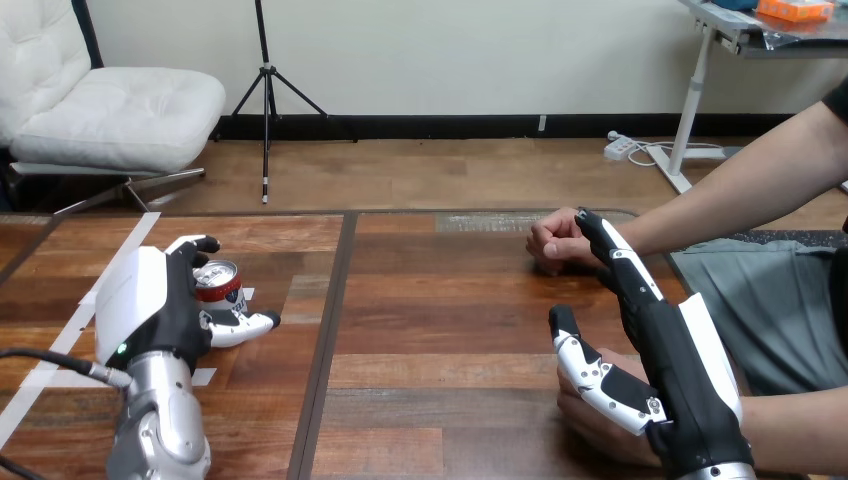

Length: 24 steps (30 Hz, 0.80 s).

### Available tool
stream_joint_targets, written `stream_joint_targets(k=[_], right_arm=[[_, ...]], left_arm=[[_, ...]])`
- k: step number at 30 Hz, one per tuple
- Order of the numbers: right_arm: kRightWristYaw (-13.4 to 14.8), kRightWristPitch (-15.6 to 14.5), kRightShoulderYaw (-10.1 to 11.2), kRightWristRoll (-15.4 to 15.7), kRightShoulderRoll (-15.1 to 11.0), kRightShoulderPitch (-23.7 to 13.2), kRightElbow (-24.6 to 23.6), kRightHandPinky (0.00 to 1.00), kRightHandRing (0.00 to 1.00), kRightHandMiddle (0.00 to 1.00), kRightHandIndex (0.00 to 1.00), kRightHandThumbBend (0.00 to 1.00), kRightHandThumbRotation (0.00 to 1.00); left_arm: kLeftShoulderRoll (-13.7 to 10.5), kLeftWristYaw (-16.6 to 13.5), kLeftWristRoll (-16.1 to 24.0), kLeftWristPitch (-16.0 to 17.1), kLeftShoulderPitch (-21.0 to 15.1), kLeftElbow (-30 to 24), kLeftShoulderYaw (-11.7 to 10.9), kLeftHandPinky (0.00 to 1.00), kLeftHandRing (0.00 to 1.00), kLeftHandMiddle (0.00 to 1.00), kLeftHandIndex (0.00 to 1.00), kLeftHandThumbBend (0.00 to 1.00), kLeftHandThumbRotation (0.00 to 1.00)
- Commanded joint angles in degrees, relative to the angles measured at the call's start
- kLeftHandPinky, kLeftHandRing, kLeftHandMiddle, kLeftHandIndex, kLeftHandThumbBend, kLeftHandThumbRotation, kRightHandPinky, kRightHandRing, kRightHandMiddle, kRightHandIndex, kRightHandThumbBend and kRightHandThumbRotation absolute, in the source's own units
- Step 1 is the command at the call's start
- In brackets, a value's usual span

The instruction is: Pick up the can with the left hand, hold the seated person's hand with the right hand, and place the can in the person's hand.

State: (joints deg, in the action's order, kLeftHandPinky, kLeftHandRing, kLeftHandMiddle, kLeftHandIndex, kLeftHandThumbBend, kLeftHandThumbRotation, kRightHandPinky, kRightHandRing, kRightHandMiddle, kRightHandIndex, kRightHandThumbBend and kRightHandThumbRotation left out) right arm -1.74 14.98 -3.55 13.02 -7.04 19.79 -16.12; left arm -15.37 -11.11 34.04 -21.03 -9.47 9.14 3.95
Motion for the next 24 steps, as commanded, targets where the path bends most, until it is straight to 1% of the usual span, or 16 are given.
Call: stream_joint_targets(k=[1,8,15,24], right_arm=[[-0.01,0.87,0.51,-0.55,-0.44,-2.31,-2.01,0.98,0.98,0.97,0.95,0.14,0.02],[0.04,0.68,0.50,-0.32,-0.45,-2.35,-2.13,0.97,0.98,0.97,0.95,0.14,0.02],[0.00,0.59,0.60,-0.44,-0.47,-2.38,-2.18,0.98,0.98,0.98,0.95,0.14,0.02],[-0.14,0.39,0.82,-0.55,-0.66,-2.30,-2.40,1.00,0.99,0.98,0.95,0.13,0.02]], left_arm=[[-0.36,-1.46,-0.16,1.25,-4.33,1.39,0.14,0.64,0.75,0.80,0.78,0.75,0.05],[-0.44,-2.25,-0.56,2.16,-4.96,2.80,0.01,0.65,0.75,0.80,0.78,0.74,0.05],[-0.56,-3.76,-1.02,3.67,-5.68,4.55,-0.09,0.64,0.75,0.80,0.78,0.74,0.04],[-0.88,-4.99,-1.16,4.44,-6.56,6.26,0.23,0.64,0.76,0.81,0.80,0.73,0.06]])
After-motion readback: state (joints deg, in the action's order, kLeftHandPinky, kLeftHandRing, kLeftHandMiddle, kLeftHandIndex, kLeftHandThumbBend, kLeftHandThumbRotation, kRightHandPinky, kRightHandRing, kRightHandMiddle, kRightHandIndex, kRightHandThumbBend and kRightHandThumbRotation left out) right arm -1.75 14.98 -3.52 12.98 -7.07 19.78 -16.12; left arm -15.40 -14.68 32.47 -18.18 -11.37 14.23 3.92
